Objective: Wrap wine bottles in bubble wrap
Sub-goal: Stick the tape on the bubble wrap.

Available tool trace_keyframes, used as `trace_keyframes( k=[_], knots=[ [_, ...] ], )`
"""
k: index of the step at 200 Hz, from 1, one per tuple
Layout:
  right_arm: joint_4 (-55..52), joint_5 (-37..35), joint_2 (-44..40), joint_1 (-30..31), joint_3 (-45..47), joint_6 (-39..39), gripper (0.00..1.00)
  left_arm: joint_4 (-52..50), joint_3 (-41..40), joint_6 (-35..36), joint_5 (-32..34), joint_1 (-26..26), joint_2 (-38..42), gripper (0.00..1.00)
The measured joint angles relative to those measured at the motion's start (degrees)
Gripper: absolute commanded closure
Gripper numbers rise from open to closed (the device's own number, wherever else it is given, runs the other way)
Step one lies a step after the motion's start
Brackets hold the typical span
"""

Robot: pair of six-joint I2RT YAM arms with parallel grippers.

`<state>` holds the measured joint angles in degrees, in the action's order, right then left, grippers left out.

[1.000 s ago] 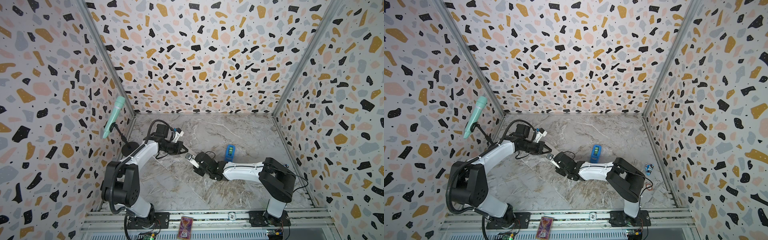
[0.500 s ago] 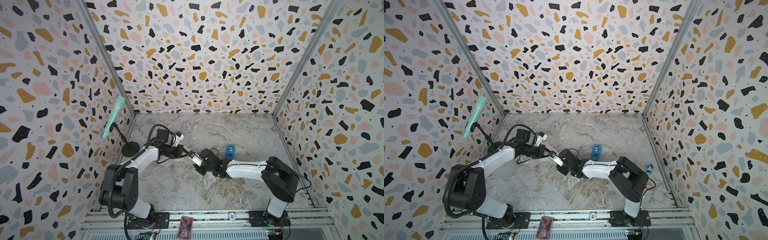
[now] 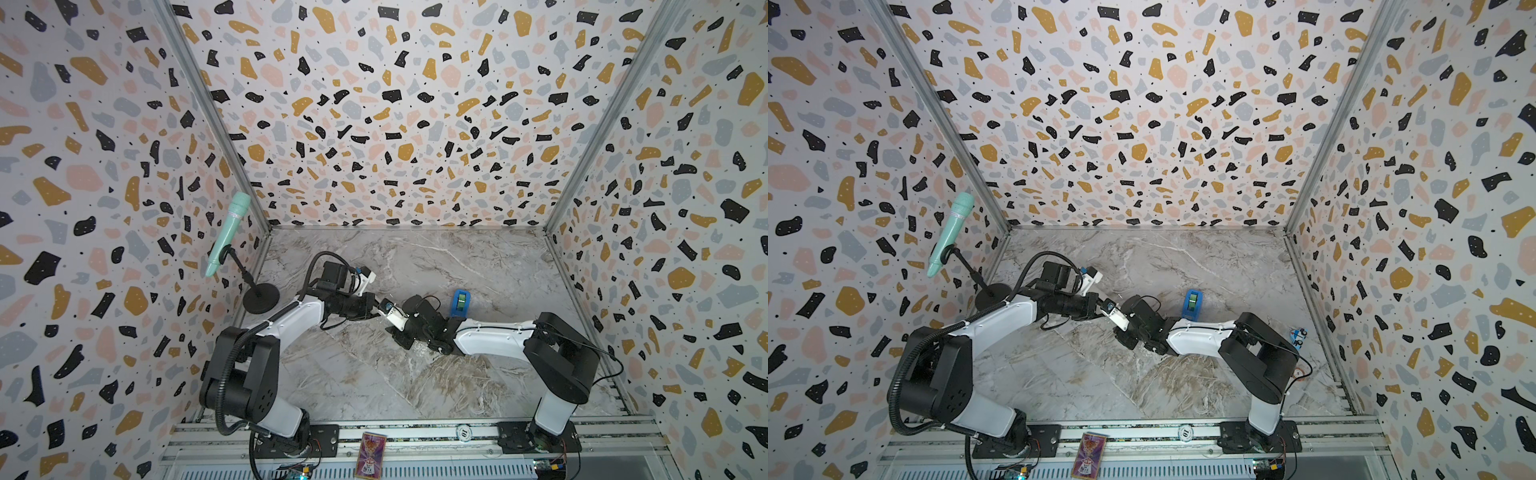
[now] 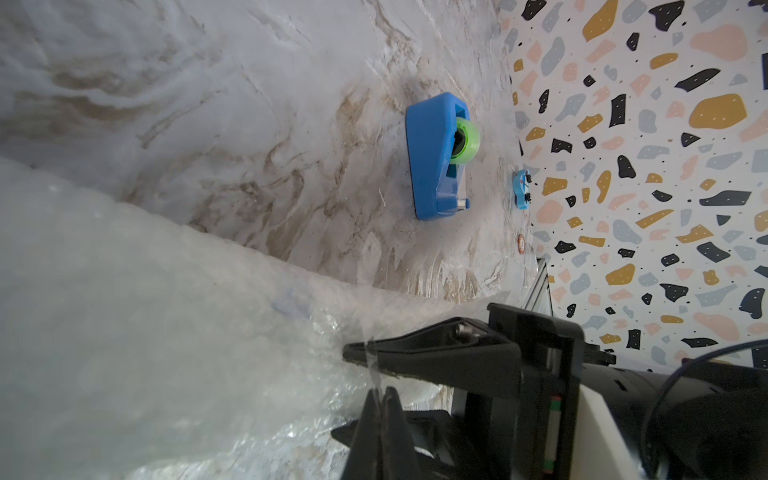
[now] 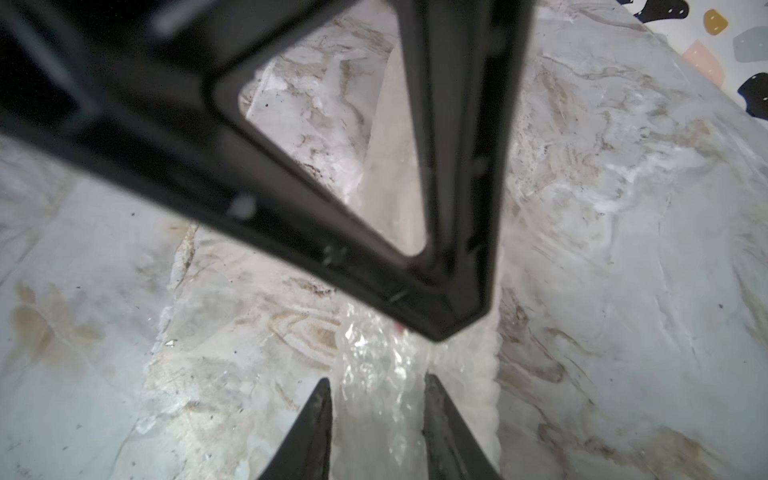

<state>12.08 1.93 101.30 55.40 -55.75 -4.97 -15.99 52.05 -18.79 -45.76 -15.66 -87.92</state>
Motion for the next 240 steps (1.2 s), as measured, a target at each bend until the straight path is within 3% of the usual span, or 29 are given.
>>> trace_keyframes(
  k=[122,240],
  knots=[
    [2.1,0.5,-0.17,-0.33,1.16,0.04,0.65,-5.9,-0.63,2.27,3.08,-0.11,-1.09,1.0],
    [2.29,1.29,-0.17,-0.42,1.16,0.24,0.67,-2.1,-2.93,-2.93,3.69,-0.11,-2.36,1.0]
  ],
)
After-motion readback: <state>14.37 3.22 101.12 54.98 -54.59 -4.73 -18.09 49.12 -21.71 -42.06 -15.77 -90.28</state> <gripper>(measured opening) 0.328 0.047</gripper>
